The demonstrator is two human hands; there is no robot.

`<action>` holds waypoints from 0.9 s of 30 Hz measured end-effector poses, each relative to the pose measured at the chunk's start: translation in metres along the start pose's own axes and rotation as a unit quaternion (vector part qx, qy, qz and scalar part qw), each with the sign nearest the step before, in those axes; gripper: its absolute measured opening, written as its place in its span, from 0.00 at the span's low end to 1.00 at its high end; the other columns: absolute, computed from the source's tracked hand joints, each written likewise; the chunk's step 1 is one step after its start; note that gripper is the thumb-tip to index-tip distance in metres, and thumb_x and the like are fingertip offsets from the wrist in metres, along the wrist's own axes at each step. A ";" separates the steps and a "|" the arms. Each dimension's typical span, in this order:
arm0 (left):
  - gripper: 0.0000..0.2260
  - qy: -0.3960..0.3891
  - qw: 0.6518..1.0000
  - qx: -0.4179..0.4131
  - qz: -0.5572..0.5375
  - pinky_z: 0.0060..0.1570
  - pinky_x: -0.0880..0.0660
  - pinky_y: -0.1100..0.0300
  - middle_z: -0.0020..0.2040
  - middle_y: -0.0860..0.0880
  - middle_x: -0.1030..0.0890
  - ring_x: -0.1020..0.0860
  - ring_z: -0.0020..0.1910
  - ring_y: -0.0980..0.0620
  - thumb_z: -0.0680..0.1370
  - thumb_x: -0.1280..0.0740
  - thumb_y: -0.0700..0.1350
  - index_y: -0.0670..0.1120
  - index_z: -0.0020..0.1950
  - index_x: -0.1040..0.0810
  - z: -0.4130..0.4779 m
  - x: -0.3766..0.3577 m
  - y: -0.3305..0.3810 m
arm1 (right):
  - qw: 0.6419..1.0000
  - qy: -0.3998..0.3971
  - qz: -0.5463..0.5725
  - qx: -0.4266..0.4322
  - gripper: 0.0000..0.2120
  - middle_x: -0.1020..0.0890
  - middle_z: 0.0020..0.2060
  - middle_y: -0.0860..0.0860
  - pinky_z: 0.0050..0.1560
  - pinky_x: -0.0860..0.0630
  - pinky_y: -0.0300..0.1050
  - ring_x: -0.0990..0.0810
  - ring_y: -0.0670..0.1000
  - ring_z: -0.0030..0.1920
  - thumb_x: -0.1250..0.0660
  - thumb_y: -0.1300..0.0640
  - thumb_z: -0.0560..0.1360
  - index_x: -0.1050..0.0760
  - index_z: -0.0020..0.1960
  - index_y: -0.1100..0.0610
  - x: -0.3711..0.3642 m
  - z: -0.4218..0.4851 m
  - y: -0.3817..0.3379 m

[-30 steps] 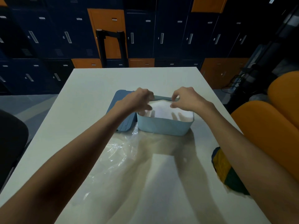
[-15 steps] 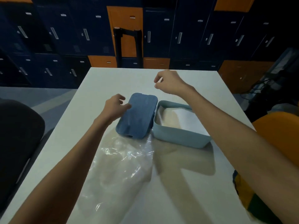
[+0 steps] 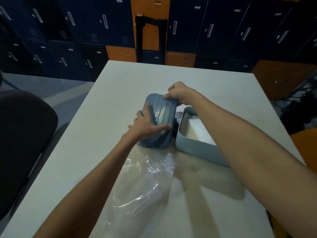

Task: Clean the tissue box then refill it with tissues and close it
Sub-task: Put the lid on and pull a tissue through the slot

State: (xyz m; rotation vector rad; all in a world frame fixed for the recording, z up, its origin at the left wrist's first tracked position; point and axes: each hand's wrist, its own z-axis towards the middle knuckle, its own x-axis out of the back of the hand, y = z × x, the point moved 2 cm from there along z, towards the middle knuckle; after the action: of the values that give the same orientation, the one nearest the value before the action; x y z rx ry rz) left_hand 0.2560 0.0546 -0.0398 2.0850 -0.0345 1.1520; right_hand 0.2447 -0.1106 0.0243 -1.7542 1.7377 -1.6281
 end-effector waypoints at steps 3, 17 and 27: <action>0.59 0.032 0.999 -0.018 -0.021 0.67 0.37 0.33 0.78 0.42 0.49 0.41 0.74 0.34 0.56 0.36 0.76 0.58 0.77 0.63 -0.002 0.012 0.008 | 0.988 0.029 0.153 0.011 0.17 0.22 0.53 0.58 0.44 0.20 0.50 0.21 0.56 0.52 0.31 0.65 0.75 0.29 0.62 0.62 0.010 -0.001 -0.007; 0.13 -0.025 0.846 0.031 -0.532 0.54 0.21 0.50 0.57 0.42 0.24 0.20 0.53 0.46 0.80 0.35 0.47 0.43 0.62 0.32 -0.033 0.048 0.063 | 0.872 0.093 0.479 0.038 0.10 0.26 0.46 0.56 0.35 0.20 0.39 0.24 0.54 0.47 0.40 0.69 0.70 0.26 0.50 0.61 0.102 -0.094 0.036; 0.06 -0.052 0.885 0.036 -0.462 0.54 0.24 0.52 0.48 0.44 0.24 0.23 0.46 0.48 0.77 0.32 0.44 0.43 0.47 0.26 -0.048 0.026 0.071 | 0.934 0.096 0.344 0.008 0.09 0.23 0.46 0.57 0.36 0.19 0.43 0.21 0.53 0.45 0.36 0.60 0.78 0.26 0.57 0.62 0.110 -0.156 0.091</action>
State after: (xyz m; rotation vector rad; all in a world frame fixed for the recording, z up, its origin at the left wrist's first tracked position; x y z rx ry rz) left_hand 0.2116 0.0410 0.0367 1.8384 0.8693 0.4437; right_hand 0.0420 -0.1416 0.0749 -0.8201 2.0817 -1.4962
